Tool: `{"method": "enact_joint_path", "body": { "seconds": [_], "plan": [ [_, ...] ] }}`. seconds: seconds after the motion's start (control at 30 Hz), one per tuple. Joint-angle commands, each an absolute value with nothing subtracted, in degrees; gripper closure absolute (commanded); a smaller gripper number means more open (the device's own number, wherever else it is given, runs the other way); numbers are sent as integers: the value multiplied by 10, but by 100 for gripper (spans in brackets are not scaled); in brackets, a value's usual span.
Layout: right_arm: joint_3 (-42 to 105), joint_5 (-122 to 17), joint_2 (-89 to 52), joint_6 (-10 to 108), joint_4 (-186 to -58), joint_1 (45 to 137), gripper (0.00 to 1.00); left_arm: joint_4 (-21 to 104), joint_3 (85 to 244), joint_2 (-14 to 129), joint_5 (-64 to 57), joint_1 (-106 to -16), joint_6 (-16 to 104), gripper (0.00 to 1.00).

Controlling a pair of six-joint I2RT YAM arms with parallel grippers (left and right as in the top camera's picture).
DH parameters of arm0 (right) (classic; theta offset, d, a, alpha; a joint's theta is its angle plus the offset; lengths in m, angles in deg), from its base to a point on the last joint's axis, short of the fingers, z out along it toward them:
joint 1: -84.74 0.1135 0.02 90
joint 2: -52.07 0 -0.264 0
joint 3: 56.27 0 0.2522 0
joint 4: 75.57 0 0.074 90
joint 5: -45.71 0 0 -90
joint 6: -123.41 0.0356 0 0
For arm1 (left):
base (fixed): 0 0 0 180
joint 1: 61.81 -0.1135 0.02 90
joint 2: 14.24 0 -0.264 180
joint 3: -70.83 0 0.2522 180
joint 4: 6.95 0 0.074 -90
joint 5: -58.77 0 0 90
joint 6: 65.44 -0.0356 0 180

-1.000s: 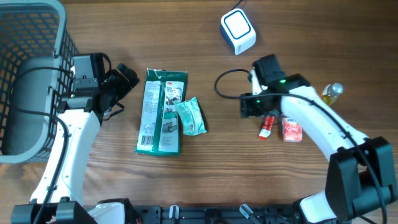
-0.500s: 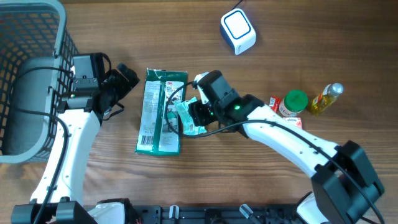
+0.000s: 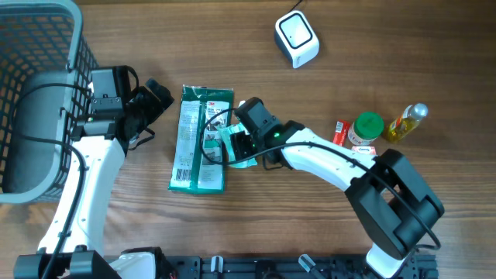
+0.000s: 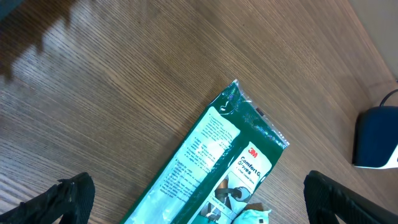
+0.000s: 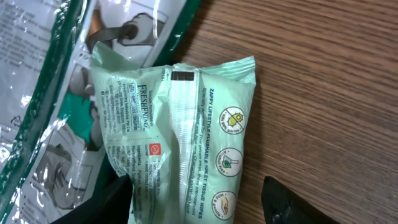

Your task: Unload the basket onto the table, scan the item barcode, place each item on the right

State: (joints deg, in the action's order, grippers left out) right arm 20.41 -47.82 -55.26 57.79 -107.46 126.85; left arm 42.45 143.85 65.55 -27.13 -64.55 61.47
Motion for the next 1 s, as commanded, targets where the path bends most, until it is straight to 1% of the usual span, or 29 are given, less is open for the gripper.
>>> {"method": "enact_joint_path", "body": {
  "seconds": [0.0,0.07,0.13,0.2,0.33,0.4,0.47,0.53,0.6,0.63,0.87,0.97],
  "plan": [
    [202,-462,-558,609,-1094,1239,36,423,1445,646,-281,-648,608,0],
    [202,-459,-548,606,-1116,1215,37,423,1445,646,-281,-648,608,0],
    [202,-425,-529,600,-1152,1190,37,423,1445,646,-281,-648,608,0],
    [202,-423,-513,568,-1162,1171,37,423,1445,646,-281,-648,608,0],
    [202,-465,-465,535,-1162,1137,31,423,1445,646,-281,-648,608,0],
    [202,-505,-444,535,-1164,1122,31,423,1445,646,-281,-648,608,0],
    [202,-589,-438,535,-1164,1103,44,423,1445,646,-281,-648,608,0],
    [201,-642,-442,535,-1169,1088,57,423,1445,646,-281,-648,608,0],
    [200,-643,-445,536,-1177,1077,69,423,1445,646,-281,-648,608,0],
    [200,-643,-448,535,-1177,1073,71,423,1445,646,-281,-648,608,0],
    [200,-652,-464,546,-1178,1034,69,421,1445,646,-281,-648,610,0],
    [200,-654,-466,544,-1182,1024,69,347,1445,646,-274,-648,610,0]
  ]
}}
